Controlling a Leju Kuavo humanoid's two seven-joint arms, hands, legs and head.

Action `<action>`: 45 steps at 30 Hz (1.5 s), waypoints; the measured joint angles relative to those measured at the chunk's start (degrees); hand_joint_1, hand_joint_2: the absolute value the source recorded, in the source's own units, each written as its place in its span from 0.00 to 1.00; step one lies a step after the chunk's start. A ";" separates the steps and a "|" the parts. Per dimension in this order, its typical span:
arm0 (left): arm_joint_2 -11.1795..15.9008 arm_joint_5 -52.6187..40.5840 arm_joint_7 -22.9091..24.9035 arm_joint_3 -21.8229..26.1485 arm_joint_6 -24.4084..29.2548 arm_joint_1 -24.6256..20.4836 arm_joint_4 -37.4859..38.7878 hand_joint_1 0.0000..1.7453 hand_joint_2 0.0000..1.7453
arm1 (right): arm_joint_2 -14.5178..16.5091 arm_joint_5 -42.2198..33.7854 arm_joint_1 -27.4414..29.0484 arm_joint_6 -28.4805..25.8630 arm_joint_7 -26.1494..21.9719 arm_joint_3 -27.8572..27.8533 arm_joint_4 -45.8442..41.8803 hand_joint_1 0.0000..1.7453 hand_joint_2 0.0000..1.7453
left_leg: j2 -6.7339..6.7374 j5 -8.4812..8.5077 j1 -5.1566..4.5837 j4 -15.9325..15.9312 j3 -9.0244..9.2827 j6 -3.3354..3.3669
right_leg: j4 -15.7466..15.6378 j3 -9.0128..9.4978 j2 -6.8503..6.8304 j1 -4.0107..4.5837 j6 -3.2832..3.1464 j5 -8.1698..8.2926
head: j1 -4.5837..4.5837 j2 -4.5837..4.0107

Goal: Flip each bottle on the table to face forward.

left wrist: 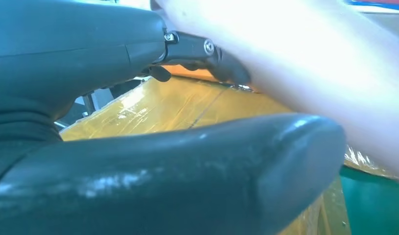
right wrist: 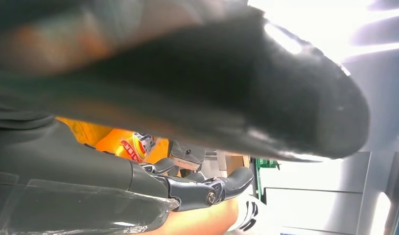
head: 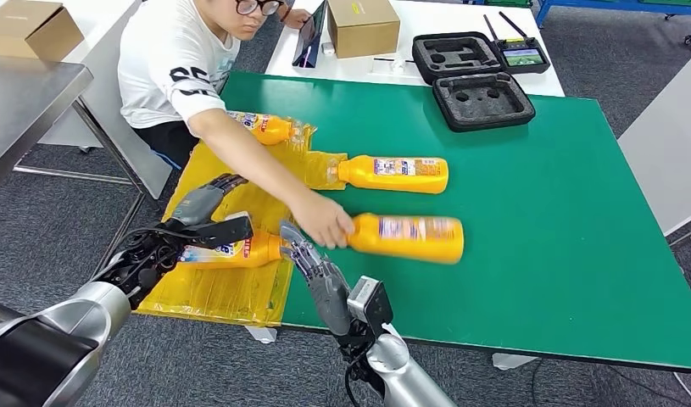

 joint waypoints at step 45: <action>-7.57 44.69 -9.27 33.59 21.25 32.27 -45.67 0.00 0.00 | -11.45 20.36 -2.47 -15.03 13.42 -4.42 -12.51 0.00 1.00 | 0.18 -0.07 0.01 0.00 -0.04 -0.08 | -0.03 -0.13 0.31 0.02 -0.16 0.09 | -0.01 0.00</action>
